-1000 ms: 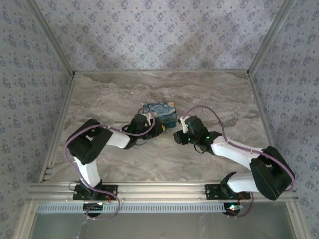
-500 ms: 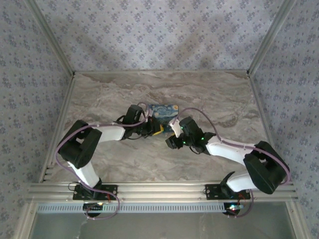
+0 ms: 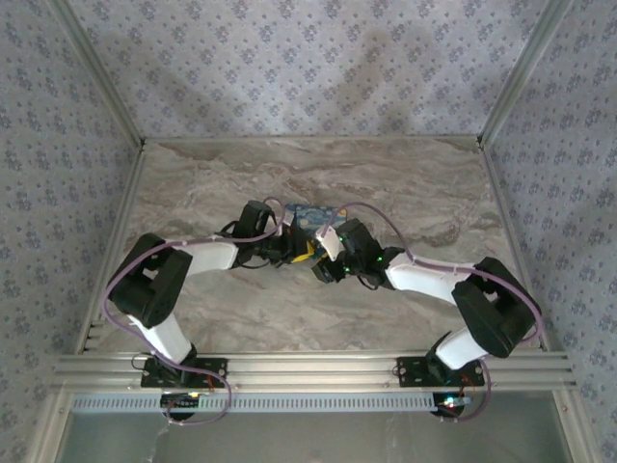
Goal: Unlock a padlock with a key
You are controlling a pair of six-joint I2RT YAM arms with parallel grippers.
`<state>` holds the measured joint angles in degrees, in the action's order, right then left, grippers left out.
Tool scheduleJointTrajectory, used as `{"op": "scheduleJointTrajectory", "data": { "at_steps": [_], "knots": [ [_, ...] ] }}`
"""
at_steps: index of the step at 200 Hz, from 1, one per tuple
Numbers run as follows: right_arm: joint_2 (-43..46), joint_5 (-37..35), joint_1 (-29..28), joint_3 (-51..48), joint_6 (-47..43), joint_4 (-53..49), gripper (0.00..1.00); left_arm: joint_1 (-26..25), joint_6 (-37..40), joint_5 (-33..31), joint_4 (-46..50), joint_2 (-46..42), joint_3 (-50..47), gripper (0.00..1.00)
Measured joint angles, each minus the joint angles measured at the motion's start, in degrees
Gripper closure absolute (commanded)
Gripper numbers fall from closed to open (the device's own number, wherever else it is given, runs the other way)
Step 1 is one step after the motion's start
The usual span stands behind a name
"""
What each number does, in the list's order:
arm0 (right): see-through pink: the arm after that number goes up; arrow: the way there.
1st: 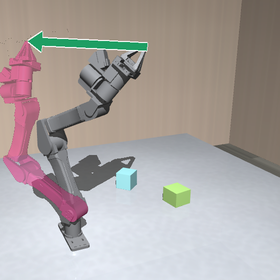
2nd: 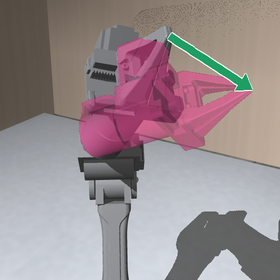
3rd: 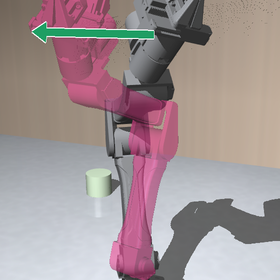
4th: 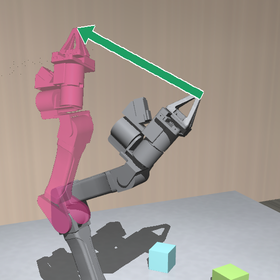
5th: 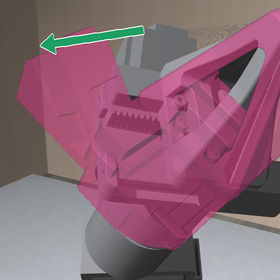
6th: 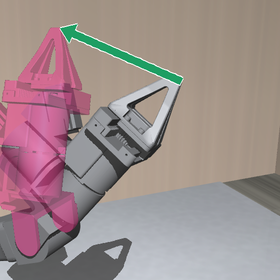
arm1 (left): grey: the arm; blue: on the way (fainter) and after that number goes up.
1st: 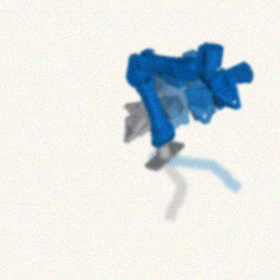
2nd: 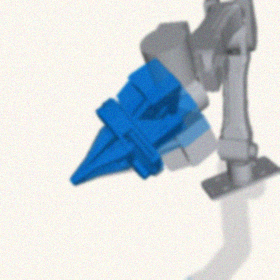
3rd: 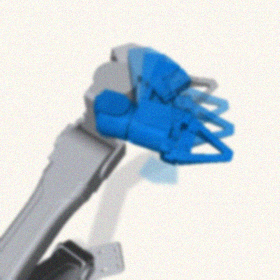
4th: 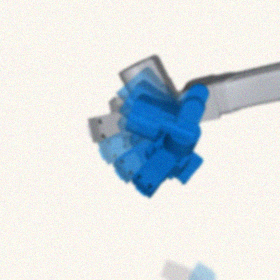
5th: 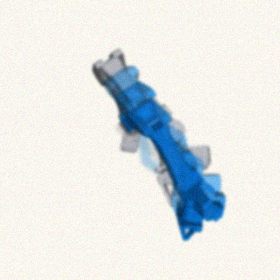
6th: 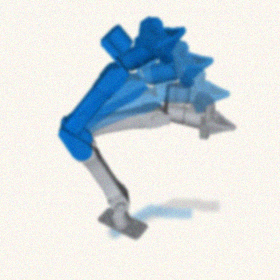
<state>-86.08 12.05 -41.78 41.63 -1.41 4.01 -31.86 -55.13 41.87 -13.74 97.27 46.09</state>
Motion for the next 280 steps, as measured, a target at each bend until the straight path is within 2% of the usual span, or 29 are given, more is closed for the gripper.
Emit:
{"op": "scheduleJointTrajectory", "data": {
  "at_steps": [42,52,70,82,161,178,188,208,280],
  "knots": [
    [-0.81,-0.04,-0.02,1.51,-1.51,-1.25,0.6,0.04,0.0,0.39,0.31,-0.22,0.26,1.0],
    [-1.25,-0.07,0.0,2.1,-1.73,-1.62,0.68,0.04,0.0,0.42,0.31,-0.24,0.26,1.0],
    [-2.27,-0.26,0.02,3.15,-2.54,-2.19,0.91,0.13,0.02,0.79,0.59,-0.26,0.26,1.0],
    [-2.93,0.2,0.22,3.63,-3.06,-2.49,1.0,0.26,0.02,0.52,1.05,-0.26,0.26,1.0],
    [-3.72,1.95,0.28,4.07,-3.15,-2.56,1.0,0.74,0.02,0.13,2.69,-0.26,0.26,1.0],
    [-3.74,1.92,0.22,4.07,-3.13,-2.56,1.0,0.72,0.13,-0.07,2.95,-0.31,0.24,0.87],
    [-3.91,1.9,0.04,4.07,-3.04,-2.49,1.0,0.72,0.31,-0.37,3.26,-0.37,0.22,0.75],
    [-4.79,1.7,-1.03,3.98,-2.49,-2.27,1.0,0.68,0.31,-1.05,3.1,-0.87,-1.07,0.65],
    [-7.93,1.68,-3.65,2.29,-1.38,-1.66,1.0,0.83,-0.2,-5.7,1.97,-7.04,-6.97,0.6]
  ]
}}
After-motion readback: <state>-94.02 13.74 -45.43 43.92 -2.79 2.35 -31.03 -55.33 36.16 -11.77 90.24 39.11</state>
